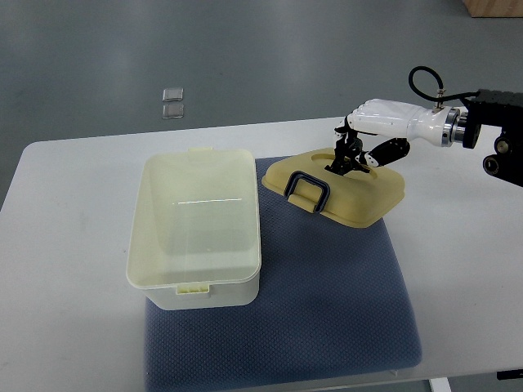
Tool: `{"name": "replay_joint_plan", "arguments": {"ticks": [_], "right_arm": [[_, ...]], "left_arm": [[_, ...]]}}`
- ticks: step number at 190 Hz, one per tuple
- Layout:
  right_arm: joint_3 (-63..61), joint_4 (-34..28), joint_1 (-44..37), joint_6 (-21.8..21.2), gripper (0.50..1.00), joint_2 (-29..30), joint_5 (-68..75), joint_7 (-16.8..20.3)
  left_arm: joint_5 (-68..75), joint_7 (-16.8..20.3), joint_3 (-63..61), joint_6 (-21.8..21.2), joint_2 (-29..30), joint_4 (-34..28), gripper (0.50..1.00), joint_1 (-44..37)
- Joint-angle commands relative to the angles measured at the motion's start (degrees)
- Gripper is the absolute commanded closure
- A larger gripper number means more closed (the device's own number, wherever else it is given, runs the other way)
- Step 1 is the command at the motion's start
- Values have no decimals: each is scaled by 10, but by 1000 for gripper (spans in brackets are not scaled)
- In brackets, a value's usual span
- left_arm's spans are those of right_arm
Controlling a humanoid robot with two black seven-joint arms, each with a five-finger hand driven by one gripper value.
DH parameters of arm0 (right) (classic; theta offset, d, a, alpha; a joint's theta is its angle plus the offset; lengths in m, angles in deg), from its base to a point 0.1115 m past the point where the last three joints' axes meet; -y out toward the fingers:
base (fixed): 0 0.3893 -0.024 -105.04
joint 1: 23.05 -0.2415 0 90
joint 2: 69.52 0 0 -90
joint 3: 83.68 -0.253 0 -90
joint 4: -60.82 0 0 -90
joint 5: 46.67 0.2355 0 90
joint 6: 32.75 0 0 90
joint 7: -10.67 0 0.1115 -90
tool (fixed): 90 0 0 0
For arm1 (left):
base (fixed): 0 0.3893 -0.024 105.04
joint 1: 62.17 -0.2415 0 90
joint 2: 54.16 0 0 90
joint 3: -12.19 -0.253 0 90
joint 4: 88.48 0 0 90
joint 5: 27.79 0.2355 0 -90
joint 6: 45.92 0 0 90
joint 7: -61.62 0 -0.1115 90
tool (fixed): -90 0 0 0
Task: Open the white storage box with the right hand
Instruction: 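Lower the lid onto the mat beside the box with the right hand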
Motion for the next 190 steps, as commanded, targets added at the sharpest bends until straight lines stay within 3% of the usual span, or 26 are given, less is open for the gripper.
{"name": "replay_joint_plan", "arguments": {"ticks": [1, 114, 139, 167, 190], "right_arm": [[-1, 0, 7, 0, 1000, 3, -15, 0], [-2, -2, 44, 1, 1000, 55, -18, 0], [-5, -3, 59, 1, 899, 56, -15, 0], [-7, -2, 67, 1, 691, 57, -11, 0], [-7, -2, 67, 0, 675, 56, -9, 0]], "left_arm": [[0, 0, 0, 0, 0, 0, 500, 0], [0, 0, 0, 0, 0, 0, 500, 0], [0, -1, 0, 0, 0, 0, 500, 0], [0, -1, 0, 0, 0, 0, 500, 0], [0, -1, 0, 0, 0, 0, 500, 0]]}}
